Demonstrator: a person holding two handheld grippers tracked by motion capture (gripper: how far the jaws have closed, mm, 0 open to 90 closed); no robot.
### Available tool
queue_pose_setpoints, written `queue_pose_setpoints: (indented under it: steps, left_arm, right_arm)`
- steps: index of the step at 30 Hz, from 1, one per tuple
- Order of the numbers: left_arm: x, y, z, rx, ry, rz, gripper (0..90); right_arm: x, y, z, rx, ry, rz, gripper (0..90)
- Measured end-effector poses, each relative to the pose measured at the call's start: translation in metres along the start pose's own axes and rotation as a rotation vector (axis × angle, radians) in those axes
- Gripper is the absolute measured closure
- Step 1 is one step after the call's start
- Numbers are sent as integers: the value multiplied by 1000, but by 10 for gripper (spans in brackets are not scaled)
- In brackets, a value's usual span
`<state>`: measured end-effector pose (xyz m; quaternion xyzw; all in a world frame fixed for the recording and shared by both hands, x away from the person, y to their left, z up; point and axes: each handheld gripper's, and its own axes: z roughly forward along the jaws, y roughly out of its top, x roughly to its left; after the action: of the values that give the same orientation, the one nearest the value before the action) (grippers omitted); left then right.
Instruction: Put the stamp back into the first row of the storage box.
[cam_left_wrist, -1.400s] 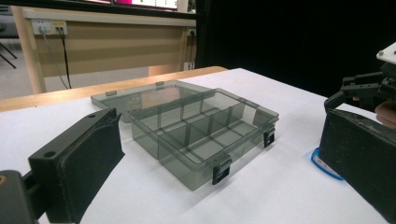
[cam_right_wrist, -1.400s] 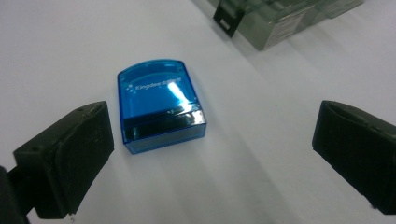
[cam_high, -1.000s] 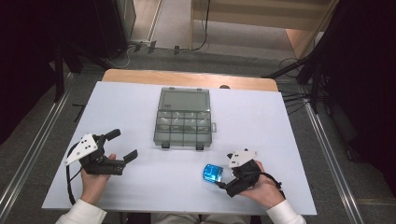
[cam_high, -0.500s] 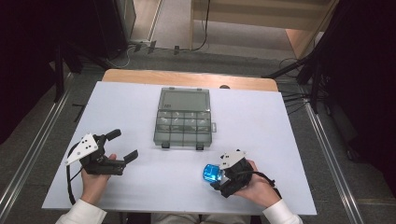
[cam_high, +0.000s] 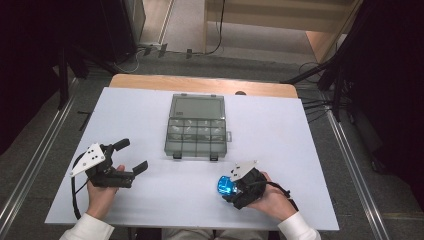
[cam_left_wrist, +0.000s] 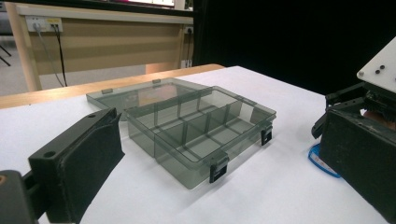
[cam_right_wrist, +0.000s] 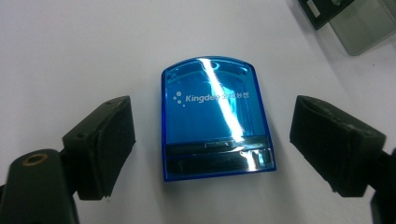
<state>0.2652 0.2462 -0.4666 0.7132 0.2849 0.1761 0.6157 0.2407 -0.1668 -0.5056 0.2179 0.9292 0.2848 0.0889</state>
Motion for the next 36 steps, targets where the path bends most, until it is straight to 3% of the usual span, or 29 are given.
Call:
queue_pose_setpoints:
  steps: [18,36]
  left_arm:
    - [0,0,1,4,-6,-4,0]
    - [-1,-1,2,3,-11,-5,0]
  right_arm:
    - [2,3,4,36,-18,-43,405]
    - [1,7,-7,18,-3,-60,423]
